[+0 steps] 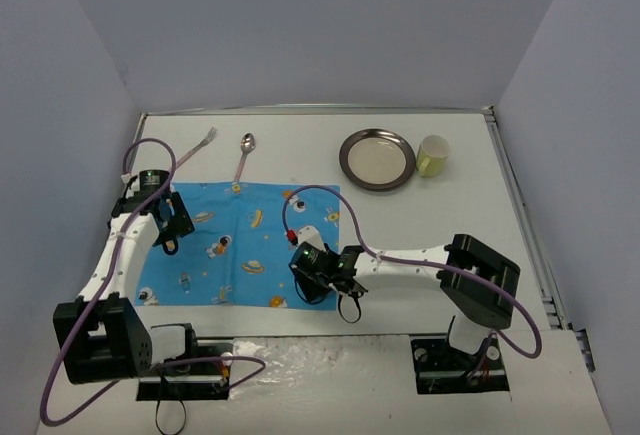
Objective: Set the dinner table for one person
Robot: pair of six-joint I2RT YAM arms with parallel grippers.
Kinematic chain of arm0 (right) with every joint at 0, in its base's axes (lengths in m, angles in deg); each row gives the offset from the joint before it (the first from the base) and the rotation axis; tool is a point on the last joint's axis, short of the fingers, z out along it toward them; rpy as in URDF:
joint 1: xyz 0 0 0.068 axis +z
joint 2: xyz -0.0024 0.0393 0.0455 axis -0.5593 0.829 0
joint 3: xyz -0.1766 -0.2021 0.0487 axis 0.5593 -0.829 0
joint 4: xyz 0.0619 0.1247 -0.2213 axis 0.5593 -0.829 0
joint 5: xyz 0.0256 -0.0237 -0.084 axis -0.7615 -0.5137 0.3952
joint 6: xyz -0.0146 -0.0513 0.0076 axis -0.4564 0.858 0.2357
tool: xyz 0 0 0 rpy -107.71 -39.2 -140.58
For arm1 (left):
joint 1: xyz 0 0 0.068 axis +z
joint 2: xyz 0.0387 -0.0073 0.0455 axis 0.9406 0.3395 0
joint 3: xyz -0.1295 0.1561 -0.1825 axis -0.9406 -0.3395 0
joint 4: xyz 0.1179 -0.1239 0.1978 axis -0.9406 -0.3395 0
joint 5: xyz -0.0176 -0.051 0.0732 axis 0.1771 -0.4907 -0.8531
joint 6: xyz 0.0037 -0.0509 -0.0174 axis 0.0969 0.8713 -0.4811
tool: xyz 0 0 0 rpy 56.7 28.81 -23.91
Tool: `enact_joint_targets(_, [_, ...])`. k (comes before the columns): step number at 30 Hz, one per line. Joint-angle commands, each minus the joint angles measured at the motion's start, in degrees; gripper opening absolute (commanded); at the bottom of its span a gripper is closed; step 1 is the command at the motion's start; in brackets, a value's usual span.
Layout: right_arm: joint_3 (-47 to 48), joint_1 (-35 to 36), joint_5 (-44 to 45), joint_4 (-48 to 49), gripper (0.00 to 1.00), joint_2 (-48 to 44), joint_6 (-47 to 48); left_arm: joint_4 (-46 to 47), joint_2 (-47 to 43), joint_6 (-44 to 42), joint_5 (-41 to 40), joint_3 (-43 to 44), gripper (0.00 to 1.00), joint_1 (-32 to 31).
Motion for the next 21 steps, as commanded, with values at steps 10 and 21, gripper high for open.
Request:
enact_joint_targets(10, [-0.1, -3.4, 2.5, -3.8, 0.51, -9.8, 3.8, 6.1, 15.5, 4.9, 1.3, 5.4, 0.97, 7.2])
enact_joint_targets(21, [-1.7, -10.2, -5.4, 6.9, 0.52, -8.6, 6.9, 8.6, 27.2, 1.5, -2.7, 9.9, 0.97, 9.5])
